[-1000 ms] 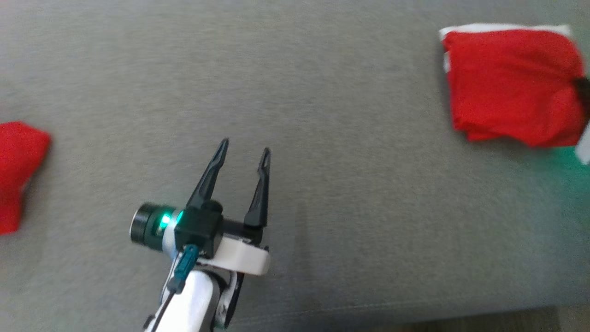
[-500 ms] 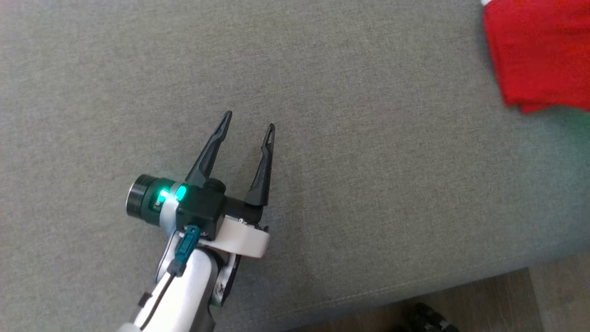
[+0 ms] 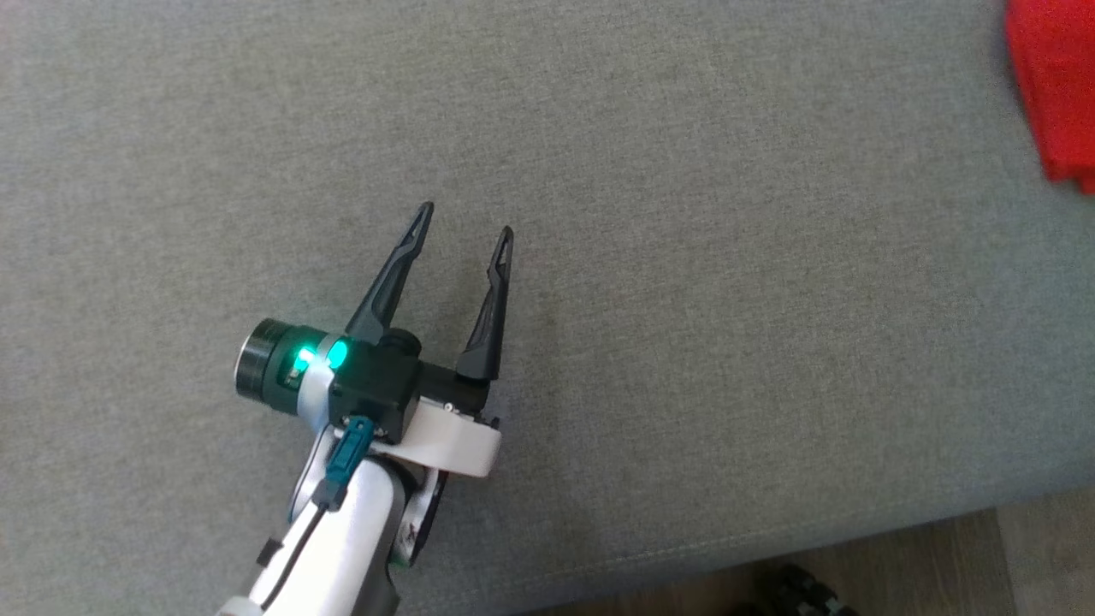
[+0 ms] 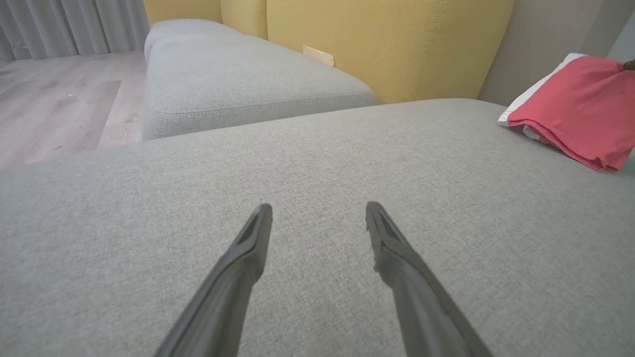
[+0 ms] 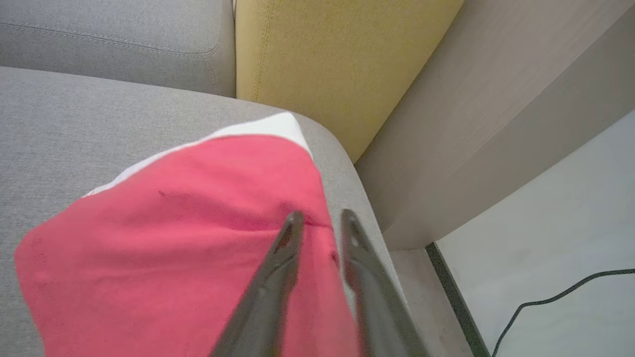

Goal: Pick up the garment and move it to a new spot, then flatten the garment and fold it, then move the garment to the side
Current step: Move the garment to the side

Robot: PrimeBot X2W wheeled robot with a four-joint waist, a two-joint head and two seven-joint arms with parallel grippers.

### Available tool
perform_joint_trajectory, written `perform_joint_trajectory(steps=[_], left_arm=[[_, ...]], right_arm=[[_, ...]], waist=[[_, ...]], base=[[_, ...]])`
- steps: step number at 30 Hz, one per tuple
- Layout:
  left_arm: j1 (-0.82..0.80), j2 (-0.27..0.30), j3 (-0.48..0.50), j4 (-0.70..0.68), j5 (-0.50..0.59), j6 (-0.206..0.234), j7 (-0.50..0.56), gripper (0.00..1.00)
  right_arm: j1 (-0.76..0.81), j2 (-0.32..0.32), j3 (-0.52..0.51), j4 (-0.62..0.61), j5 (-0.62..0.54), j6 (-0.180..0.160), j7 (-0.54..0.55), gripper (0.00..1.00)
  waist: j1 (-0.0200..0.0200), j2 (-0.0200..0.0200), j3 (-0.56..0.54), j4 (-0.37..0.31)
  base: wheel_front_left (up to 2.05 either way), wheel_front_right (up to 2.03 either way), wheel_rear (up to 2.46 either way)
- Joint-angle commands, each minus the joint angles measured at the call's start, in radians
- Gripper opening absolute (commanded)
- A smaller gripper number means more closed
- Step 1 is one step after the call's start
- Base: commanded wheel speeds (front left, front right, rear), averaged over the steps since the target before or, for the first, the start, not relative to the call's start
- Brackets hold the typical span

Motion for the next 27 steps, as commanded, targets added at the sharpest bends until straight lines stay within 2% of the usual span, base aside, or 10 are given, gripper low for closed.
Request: perform_joint_trajectory(steps=[1, 5, 10, 12, 13, 15, 22, 27], left_arm=[[-0.021, 0.005, 0.022, -0.028, -0.003, 0.006, -0.006, 1.0], [-0.016, 0.002, 0.022, -0.028, -0.009, 0.011, -0.006, 1.0], [0.025, 0.0, 0.032, -0.024, -0.022, 0.025, -0.006, 1.0], [0.053, -0.001, 0.041, -0.021, -0.031, 0.03, -0.006, 1.0], [0.086, -0.001, 0.051, -0.017, -0.041, 0.036, -0.006, 1.0], [0.125, -0.004, 0.068, -0.013, -0.062, 0.041, -0.006, 1.0], [0.272, -0.008, 0.151, -0.008, -0.107, 0.055, -0.006, 1.0], [0.356, 0.001, 0.221, -0.028, -0.094, 0.07, -0.006, 1.0]], right_arm=[[0.001, -0.022, -0.031, 0.002, -0.039, -0.001, -0.018, 1.0], [-0.004, 0.014, -0.082, 0.028, -0.119, -0.001, -0.045, 1.0], [0.046, 0.143, -0.11, 0.01, -0.187, -0.001, -0.078, 1.0], [0.083, 0.199, -0.103, -0.005, -0.181, -0.001, -0.092, 1.0], [0.126, 0.25, -0.086, -0.021, -0.168, -0.001, -0.106, 1.0], [0.174, 0.3, -0.061, -0.037, -0.147, -0.001, -0.126, 1.0], [0.338, 0.461, 0.027, -0.079, -0.065, -0.001, -0.227, 1.0], [0.43, 0.551, 0.098, -0.139, -0.039, -0.001, -0.27, 1.0]], waist=[[-0.0001, 0.0, -0.012, 0.005], [-0.0001, 0.0, -0.043, 0.013], [-0.0001, 0.0, -0.146, 0.037], [-0.0001, 0.0, -0.199, 0.051], [-0.0001, 0.0, -0.253, 0.067], [-0.0001, 0.0, -0.307, 0.084], [-0.0001, 0.0, -0.474, 0.133], [-0.0001, 0.0, -0.538, 0.139]], base=[[0.0, 0.0, 0.0], [0.0, 0.0, 0.0], [0.0, 0.0, 0.0], [0.0, 0.0, 0.0], [0.0, 0.0, 0.0], [0.0, 0.0, 0.0], [0.0, 0.0, 0.0], [0.0, 0.0, 0.0]])
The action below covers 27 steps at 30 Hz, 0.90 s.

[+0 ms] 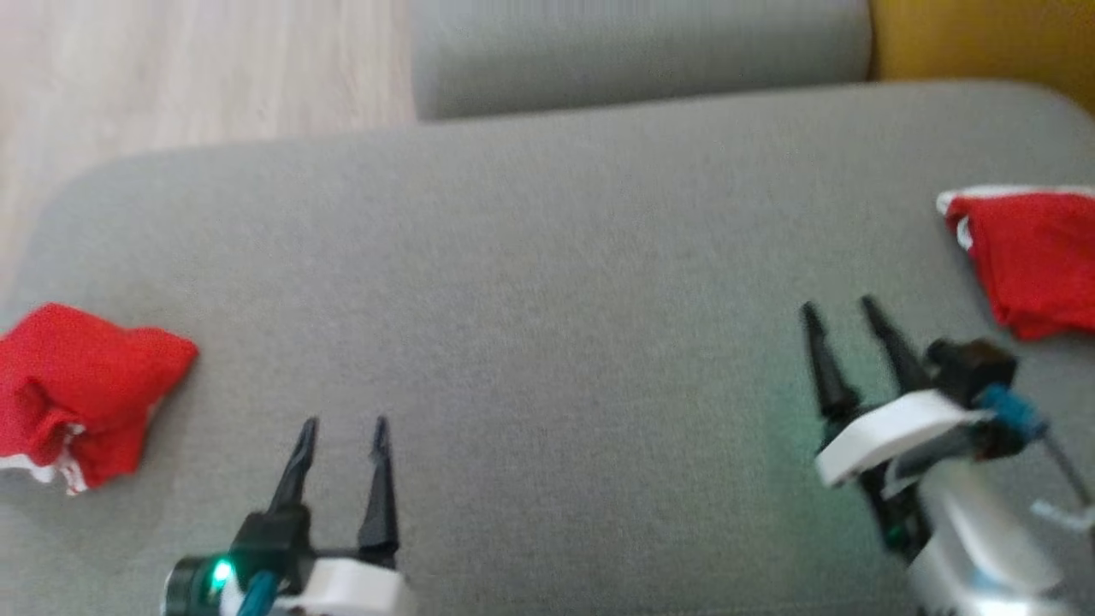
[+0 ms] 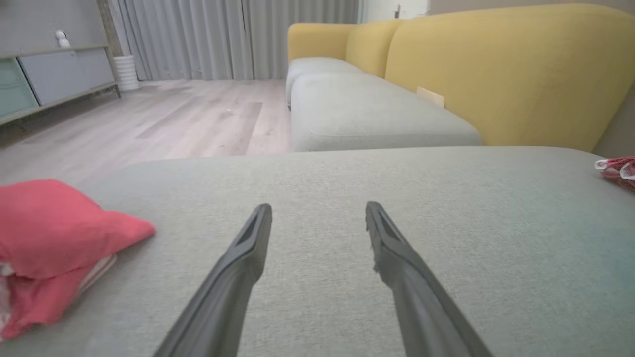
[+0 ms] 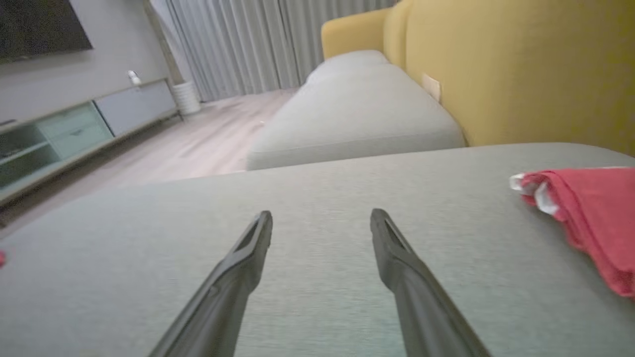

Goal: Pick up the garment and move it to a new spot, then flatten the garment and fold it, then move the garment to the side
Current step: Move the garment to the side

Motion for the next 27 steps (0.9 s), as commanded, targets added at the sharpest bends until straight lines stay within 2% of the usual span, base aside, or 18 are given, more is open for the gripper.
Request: perform_joint_trajectory(steps=[1, 8, 12, 19, 27], left_arm=[[-0.027, 0.001, 0.042, -0.043, 0.005, 0.007, -0.006, 1.0], [0.041, -0.003, 0.105, -0.085, 0.018, -0.001, -0.006, 1.0], [0.064, -0.008, 0.13, -0.085, 0.014, -0.022, -0.006, 1.0], [0.089, -0.015, 0.158, -0.079, 0.024, -0.05, -0.006, 1.0], [0.097, -0.018, 0.175, -0.07, 0.034, -0.061, -0.006, 1.0]], right_arm=[[-0.008, 0.004, 0.018, -0.042, 0.007, -0.001, -0.016, 1.0], [0.148, 0.063, -0.021, -0.218, -0.061, -0.001, -0.02, 1.0], [0.245, 0.087, -0.042, -0.274, -0.108, -0.001, -0.02, 1.0], [0.327, 0.109, -0.072, -0.329, -0.156, -0.001, -0.021, 1.0], [0.343, 0.119, -0.078, -0.343, -0.183, -0.001, -0.021, 1.0]], waist=[[0.0001, -0.0001, -0.046, 0.02], [0.0001, -0.0001, -0.097, 0.029], [0.0001, -0.0001, -0.118, 0.037], [0.0001, -0.0001, -0.133, 0.037], [0.0001, -0.0001, -0.138, 0.03]], base=[[0.0, 0.0, 0.0], [0.0, 0.0, 0.0], [0.0, 0.0, 0.0], [0.0, 0.0, 0.0], [0.0, 0.0, 0.0]])
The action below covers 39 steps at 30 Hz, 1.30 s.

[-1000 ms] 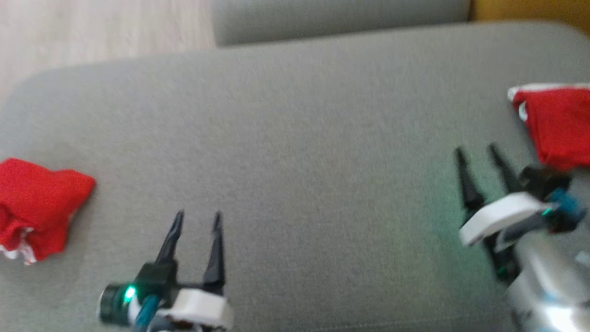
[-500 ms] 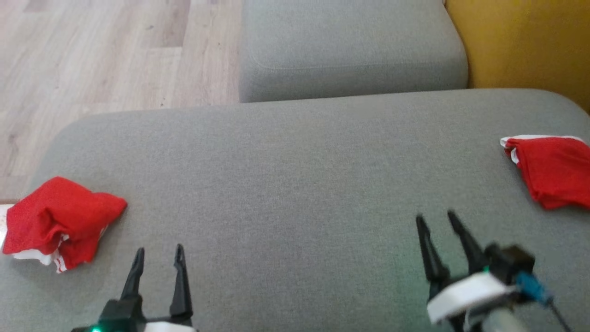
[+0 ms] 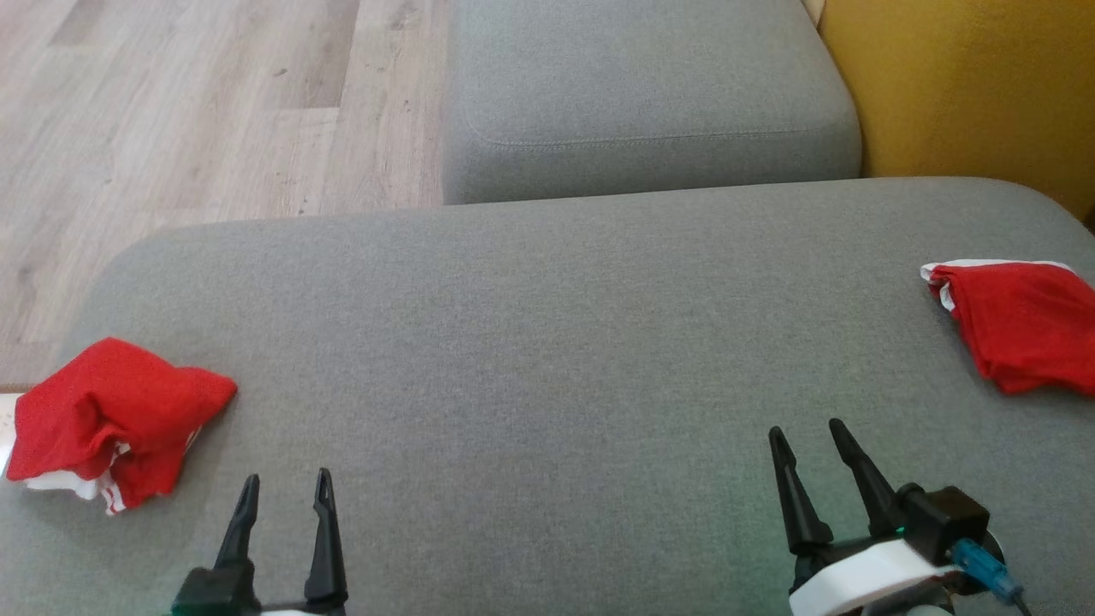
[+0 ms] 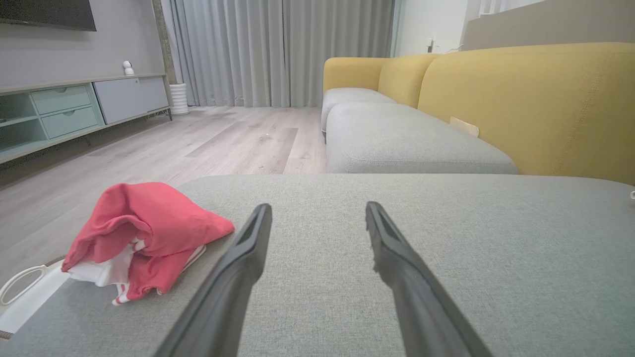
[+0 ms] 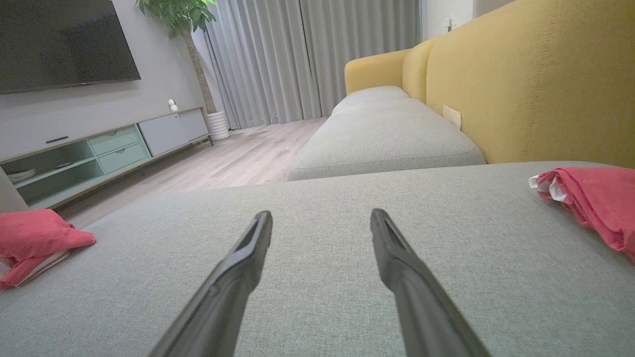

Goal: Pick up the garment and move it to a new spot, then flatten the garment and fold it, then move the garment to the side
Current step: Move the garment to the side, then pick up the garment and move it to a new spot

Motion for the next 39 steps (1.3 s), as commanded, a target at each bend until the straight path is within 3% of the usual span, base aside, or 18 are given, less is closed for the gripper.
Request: perform_joint_trajectory(steps=[1, 39], left_arm=[[-0.033, -0.007, 0.041, -0.026, 0.01, -0.004, -0.006, 1.0], [-0.051, -0.009, 0.051, -0.004, 0.016, -0.02, -0.006, 1.0]], right_arm=[[-0.027, -0.001, 0.016, -0.038, -0.006, -0.001, -0.014, 1.0], [-0.019, 0.016, 0.002, -0.038, -0.005, -0.001, -0.014, 1.0]], waist=[[0.0001, 0.0, -0.001, -0.001], [0.0001, 0.0, -0.002, -0.007]], base=[[0.0, 0.0, 0.0], [0.0, 0.0, 0.0]])
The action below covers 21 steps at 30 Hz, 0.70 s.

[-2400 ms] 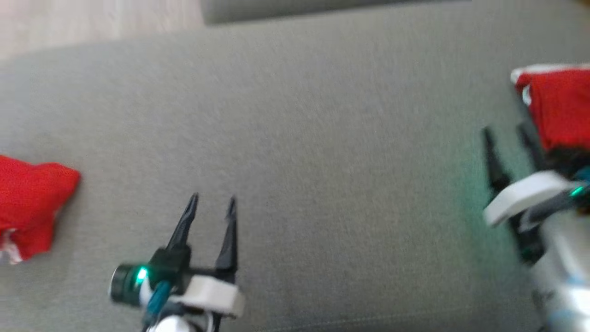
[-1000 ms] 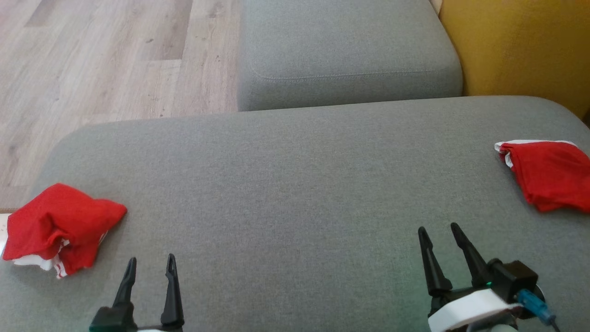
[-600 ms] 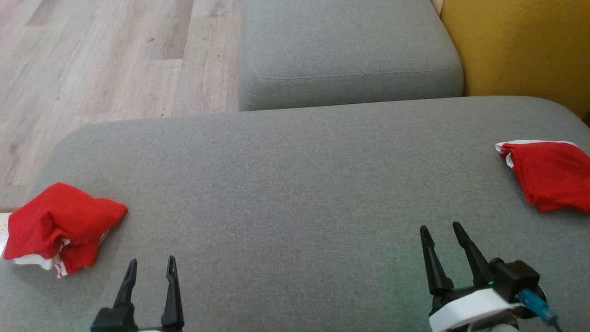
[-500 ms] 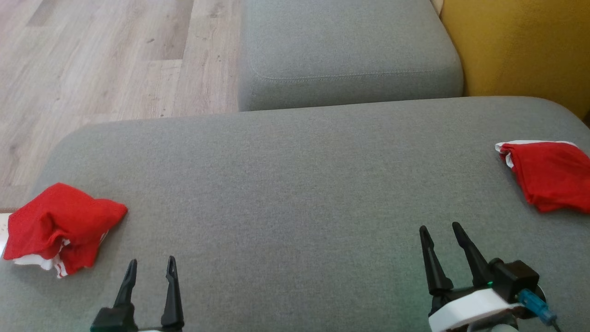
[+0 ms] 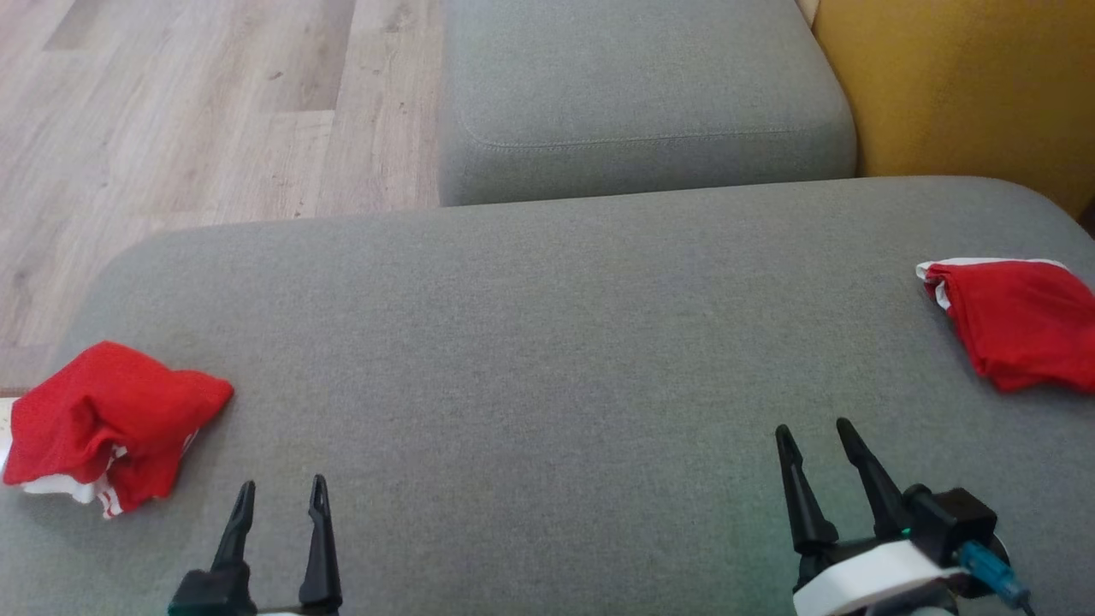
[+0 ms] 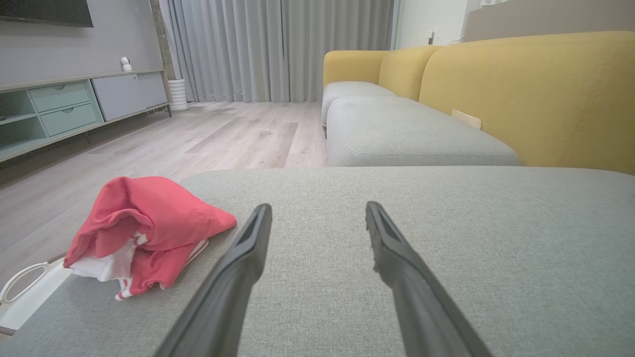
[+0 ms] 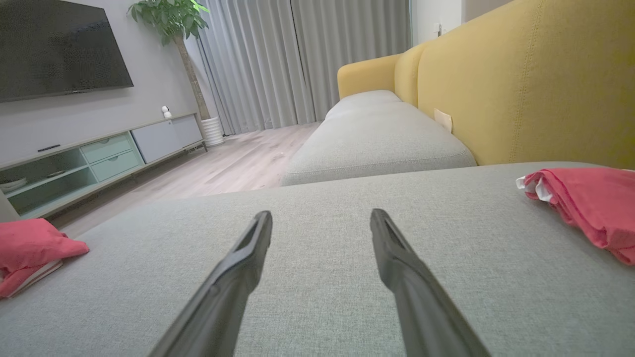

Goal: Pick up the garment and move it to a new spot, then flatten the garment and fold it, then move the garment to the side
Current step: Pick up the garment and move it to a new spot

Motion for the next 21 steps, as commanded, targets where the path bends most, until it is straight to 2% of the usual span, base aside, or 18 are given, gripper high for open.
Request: perform_joint_trajectory(steps=[1, 11, 21], left_arm=[[-0.05, -0.008, 0.028, -0.033, 0.006, -0.003, -0.006, 1.0], [-0.057, -0.008, 0.024, -0.036, 0.016, -0.007, -0.006, 1.0], [-0.051, -0.008, 0.049, -0.042, 0.032, -0.005, -0.006, 1.0]], right_arm=[[-0.024, 0.006, 0.024, -0.025, -0.001, -0.001, -0.014, 1.0], [-0.017, 0.009, 0.015, -0.02, 0.002, -0.001, -0.014, 1.0], [0.006, 0.014, 0.013, -0.026, 0.005, -0.001, -0.014, 1.0]], waist=[[0.0001, -0.0001, 0.001, -0.001], [0.0001, -0.0001, 0.006, 0.022], [0.0001, -0.0001, 0.019, 0.183]], base=[[0.0, 0.0, 0.0], [0.0, 0.0, 0.0], [0.0, 0.0, 0.0]])
